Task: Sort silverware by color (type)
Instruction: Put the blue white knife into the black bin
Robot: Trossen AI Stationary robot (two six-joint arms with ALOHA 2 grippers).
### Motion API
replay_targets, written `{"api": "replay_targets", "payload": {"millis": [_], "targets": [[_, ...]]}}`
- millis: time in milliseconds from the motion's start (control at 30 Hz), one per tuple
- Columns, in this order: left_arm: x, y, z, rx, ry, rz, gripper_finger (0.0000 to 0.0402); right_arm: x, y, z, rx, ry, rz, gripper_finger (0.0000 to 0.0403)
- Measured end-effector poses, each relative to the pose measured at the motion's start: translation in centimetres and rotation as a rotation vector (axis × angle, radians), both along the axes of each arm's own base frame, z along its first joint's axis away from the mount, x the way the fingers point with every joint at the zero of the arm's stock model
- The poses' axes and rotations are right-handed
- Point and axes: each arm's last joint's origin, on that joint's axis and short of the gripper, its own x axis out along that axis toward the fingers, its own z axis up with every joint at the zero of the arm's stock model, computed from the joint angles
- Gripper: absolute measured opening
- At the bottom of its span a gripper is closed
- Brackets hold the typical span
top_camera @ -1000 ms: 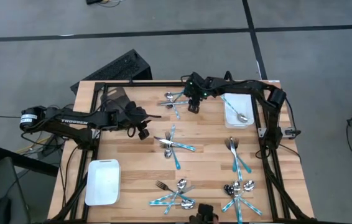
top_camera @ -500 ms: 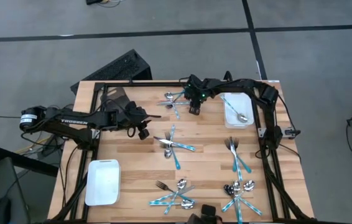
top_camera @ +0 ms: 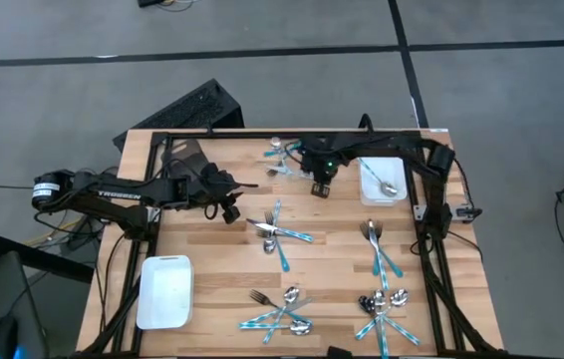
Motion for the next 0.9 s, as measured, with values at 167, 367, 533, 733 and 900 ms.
{"api": "replay_targets", "payload": {"millis": [167,367,533,733,900], "targets": [[0.1,0.0,0.1,0.002,-0.015,0.003,0.0096,-1.6,2.0,3.4,0.053,0.047,0.012,0.0065],[0.6,0.1,0.7,0.022,-0.089,-0.003,0.0096,-2.5,3.4,7.0,0.046,-0.064,-0.044,0.0065],[0.8,0.1,1.1,0.035,-0.138,-0.01,0.0097,-1.6,4.4,9.1,0.027,-0.28,-0.107,0.0065],[1.2,-0.3,1.5,0.074,-0.245,0.011,0.0115,-0.5,6.9,9.1,-0.008,-0.715,-0.102,0.0074],[1.1,-0.8,1.0,0.077,-0.486,-0.066,0.0144,0.2,10.0,7.0,0.008,-1.004,-0.032,0.0074]]}}
